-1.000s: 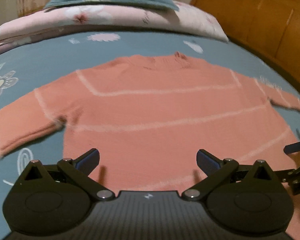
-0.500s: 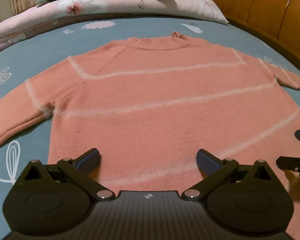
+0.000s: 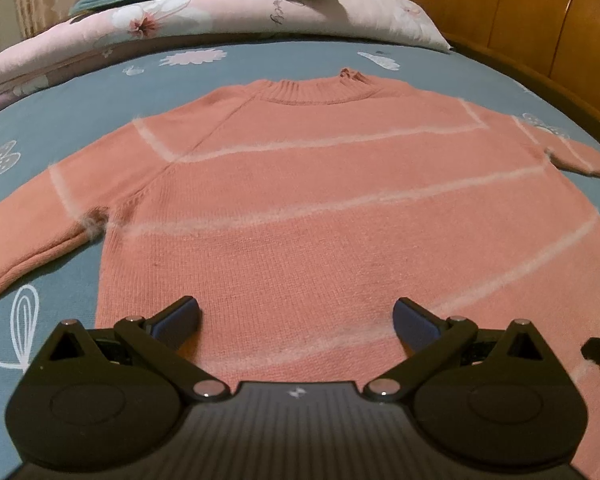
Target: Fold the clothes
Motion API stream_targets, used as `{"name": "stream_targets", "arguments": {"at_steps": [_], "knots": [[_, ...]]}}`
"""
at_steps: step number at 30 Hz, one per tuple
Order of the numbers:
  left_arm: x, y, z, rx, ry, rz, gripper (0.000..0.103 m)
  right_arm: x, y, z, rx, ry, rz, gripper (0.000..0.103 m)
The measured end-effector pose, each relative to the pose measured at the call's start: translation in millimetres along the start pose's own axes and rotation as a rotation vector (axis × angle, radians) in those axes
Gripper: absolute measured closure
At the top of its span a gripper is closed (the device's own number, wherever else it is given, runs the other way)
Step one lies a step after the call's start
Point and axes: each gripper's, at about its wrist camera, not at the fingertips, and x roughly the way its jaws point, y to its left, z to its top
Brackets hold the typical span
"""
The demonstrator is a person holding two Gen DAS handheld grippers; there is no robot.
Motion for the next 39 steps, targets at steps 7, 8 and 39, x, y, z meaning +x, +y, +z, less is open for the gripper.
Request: {"name": "stream_targets", "arguments": {"at_steps": [7, 8, 39], "knots": [[-2, 3, -4, 0.019, -0.026, -0.025, 0.001, -8, 1, -10, 0.012, 0.006, -0.021, 0.000], [-3, 4, -4, 0.020, -0.027, -0.029, 0.001, -10, 1, -12, 0.011, 0.009, -0.025, 0.000], [-3, 3, -11, 0.034, -0.080, -0.030, 0.000, -17, 4, -34, 0.037, -0.128, -0.057, 0.000]]}}
